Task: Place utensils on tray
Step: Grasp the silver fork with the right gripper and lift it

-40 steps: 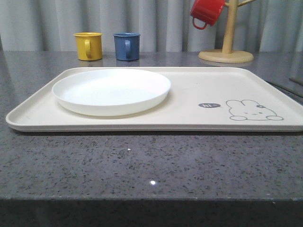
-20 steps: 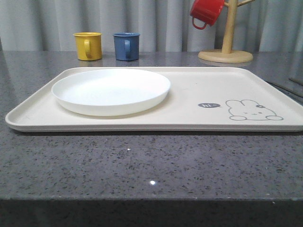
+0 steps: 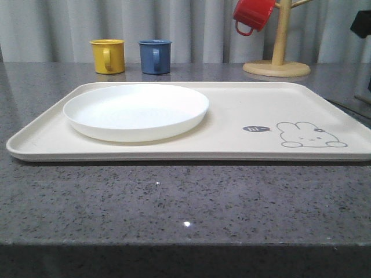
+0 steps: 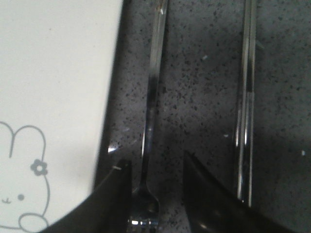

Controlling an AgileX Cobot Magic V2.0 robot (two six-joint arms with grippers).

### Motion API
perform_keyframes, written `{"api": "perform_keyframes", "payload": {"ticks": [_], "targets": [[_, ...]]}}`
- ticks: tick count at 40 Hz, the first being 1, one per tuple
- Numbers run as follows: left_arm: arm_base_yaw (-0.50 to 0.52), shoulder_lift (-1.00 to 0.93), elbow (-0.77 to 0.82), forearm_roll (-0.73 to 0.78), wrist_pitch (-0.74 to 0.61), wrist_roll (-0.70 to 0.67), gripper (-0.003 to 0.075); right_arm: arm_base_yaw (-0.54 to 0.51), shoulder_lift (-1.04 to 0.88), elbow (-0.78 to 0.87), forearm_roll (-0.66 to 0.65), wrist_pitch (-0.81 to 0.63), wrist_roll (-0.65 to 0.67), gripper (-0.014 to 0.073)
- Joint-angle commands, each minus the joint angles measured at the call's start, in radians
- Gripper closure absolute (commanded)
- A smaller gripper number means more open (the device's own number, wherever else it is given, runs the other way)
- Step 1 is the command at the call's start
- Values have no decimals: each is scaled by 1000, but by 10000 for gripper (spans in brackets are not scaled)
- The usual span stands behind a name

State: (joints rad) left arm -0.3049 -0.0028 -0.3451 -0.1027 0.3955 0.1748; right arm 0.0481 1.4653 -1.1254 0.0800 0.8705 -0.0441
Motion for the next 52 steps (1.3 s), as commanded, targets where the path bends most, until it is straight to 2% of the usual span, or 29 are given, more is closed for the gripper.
{"api": "perform_keyframes", "payload": {"ticks": [1,23,26,32,37,47,52], "targets": [[1,12,-25,-12,-73,-7,738,2,-4,-35,6,-67,-13,307],[1,12,-25,-12,-73,-7,738,2,91,-35,7,-123,-13,310],[1,12,-25,-12,-73,-7,738,2,91,-35,7,-120,-13,365],[1,12,-25,-12,-73,-7,738,2,91,-35,7,-120,-13,572],[1,12,-25,-12,-73,-7,738,2,89,-35,7,-120,-13,673],[1,12,-25,-12,-73,-7,738,2,13,-45,2,-100,-4,684],[1,12,-25,-12,-73,-7,738,15,-48,-106,-16,-30,116,705]]}}
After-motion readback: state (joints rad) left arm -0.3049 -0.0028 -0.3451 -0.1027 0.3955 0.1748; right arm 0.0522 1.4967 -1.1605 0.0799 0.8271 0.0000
